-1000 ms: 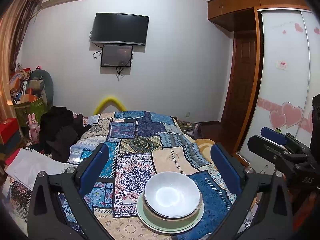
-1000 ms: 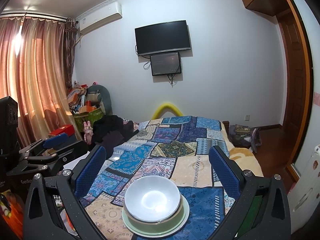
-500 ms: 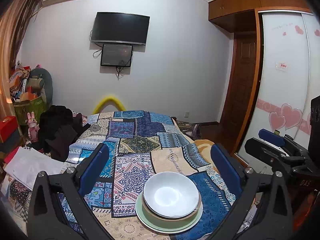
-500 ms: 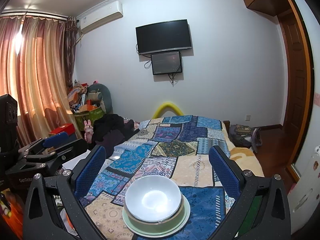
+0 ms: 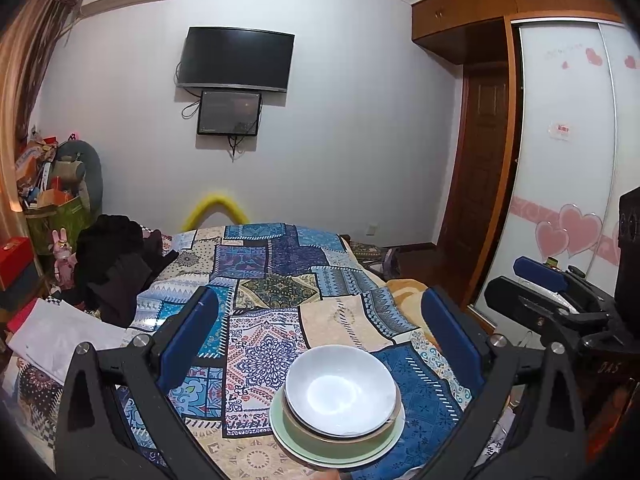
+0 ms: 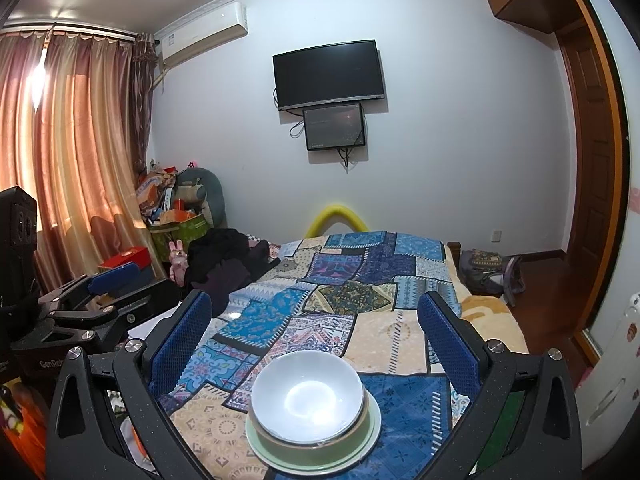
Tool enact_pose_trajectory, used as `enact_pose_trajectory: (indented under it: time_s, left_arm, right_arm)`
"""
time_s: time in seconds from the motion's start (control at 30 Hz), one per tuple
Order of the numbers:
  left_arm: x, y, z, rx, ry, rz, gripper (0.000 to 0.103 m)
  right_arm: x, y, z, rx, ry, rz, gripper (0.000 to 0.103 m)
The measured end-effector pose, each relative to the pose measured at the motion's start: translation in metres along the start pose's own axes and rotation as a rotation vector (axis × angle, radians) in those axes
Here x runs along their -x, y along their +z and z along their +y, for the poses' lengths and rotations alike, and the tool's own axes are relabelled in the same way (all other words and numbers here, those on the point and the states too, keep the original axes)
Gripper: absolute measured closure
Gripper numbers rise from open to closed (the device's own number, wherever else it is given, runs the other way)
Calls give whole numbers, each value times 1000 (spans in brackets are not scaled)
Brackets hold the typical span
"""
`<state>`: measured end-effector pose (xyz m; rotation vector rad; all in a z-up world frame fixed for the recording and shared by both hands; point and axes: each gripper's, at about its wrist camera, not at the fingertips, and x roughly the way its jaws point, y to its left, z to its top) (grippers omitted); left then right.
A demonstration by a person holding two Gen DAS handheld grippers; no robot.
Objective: Organize plates and bowls
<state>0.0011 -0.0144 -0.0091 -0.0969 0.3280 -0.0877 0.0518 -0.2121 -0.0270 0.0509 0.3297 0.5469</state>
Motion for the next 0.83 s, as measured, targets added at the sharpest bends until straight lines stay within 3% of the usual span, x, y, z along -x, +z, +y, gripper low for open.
enact_pose_trajectory:
  time_s: [0.83]
  left_arm:
    - [-11,-1,10,56,-18,25,0]
  right_arm:
    - [-5,0,-4,-6,14,28,0]
